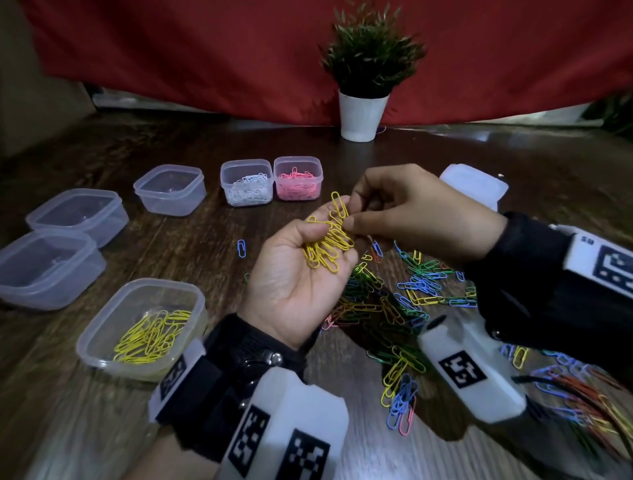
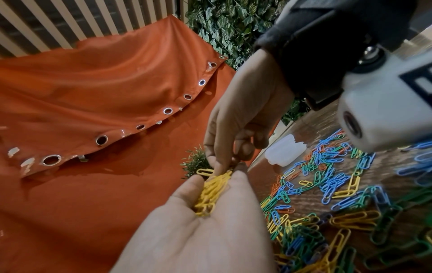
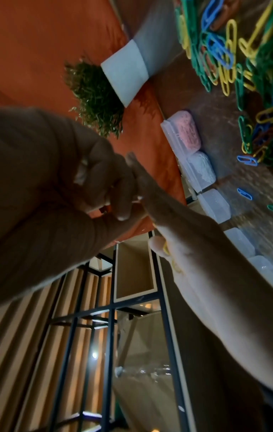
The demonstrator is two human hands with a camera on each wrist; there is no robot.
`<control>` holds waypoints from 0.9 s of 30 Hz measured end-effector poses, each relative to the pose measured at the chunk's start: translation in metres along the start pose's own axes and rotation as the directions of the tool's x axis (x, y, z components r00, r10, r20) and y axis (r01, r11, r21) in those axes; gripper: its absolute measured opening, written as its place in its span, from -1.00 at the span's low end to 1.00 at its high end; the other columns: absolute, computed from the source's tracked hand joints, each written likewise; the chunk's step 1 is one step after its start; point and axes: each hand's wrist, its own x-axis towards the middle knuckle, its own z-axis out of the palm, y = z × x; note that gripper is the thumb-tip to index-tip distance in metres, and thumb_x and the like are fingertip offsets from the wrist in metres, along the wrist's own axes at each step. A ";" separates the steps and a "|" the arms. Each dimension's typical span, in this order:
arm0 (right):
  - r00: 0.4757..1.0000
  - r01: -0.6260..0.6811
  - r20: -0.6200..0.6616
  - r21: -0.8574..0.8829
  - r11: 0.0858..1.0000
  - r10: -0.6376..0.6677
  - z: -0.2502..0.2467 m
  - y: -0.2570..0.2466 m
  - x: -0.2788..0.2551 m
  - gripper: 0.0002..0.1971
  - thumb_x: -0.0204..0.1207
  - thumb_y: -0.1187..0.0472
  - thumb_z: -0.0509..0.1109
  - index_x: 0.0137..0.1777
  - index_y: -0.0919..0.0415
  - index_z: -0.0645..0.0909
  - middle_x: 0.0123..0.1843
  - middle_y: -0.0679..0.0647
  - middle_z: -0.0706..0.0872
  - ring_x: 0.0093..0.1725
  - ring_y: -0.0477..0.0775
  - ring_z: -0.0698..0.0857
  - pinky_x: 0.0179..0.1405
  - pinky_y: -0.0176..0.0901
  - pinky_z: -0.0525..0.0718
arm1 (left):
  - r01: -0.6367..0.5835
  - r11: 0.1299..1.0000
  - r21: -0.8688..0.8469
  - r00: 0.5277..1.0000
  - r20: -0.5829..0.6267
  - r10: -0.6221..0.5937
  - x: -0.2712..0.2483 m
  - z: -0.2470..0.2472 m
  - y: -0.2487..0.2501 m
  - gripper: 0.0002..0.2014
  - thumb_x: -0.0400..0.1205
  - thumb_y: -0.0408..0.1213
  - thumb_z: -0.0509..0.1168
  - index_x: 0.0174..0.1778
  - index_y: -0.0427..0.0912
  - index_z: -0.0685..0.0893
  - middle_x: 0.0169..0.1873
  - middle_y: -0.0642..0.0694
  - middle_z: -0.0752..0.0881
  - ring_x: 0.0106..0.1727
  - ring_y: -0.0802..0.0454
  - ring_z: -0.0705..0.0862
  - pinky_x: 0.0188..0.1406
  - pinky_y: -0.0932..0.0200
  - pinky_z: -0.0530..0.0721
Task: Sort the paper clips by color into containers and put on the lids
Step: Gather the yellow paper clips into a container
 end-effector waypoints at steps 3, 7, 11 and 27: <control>0.999 -0.020 0.032 0.122 0.992 0.016 -0.002 0.000 -0.003 -0.86 0.45 0.49 0.38 -0.24 0.26 0.56 -0.47 0.13 0.60 -0.70 -0.25 0.47 -0.71 -0.54 0.33 | 0.002 0.997 -0.082 1.000 0.007 -0.001 -0.002 0.000 0.000 -0.61 0.32 -0.44 0.04 -0.03 -0.43 0.65 -0.13 -0.24 0.74 0.07 -0.01 0.56 0.51 0.10 0.25; 1.000 -0.020 0.015 0.114 0.993 0.019 -0.002 -0.001 -0.003 -0.85 0.46 0.45 0.36 -0.26 0.22 0.58 -0.47 0.08 0.59 -0.69 -0.26 0.46 -0.71 -0.55 0.31 | 0.020 0.992 -0.122 0.999 0.052 -0.014 -0.003 -0.002 0.000 -0.60 0.37 -0.32 0.10 -0.11 -0.53 0.71 -0.06 -0.30 0.71 0.19 -0.08 0.54 0.51 -0.05 0.34; 0.996 -0.003 -0.086 0.166 0.986 0.018 -0.006 -0.005 -0.006 -0.80 0.52 0.40 0.34 -0.30 0.16 0.53 -0.64 -0.09 0.51 -0.72 -0.25 0.40 -0.76 -0.53 0.27 | 0.007 0.991 -0.137 1.000 -0.008 -0.008 -0.003 0.002 0.005 -0.68 0.57 -0.20 0.10 -0.08 -0.38 0.64 -0.26 -0.24 0.75 -0.24 -0.09 0.76 -0.22 0.10 0.75; 0.978 0.099 0.178 0.059 0.993 -0.108 0.067 -0.034 -0.020 -0.82 0.55 0.21 0.35 -0.30 0.15 0.56 -0.43 0.02 0.58 -0.64 -0.22 0.48 -0.62 -0.44 0.39 | 0.357 -0.713 0.604 0.934 -0.234 0.270 -0.084 -0.036 0.112 -0.77 0.67 -0.16 0.21 -0.05 -0.25 0.67 -0.12 -0.19 0.66 -0.11 -0.11 0.61 -0.23 0.15 0.46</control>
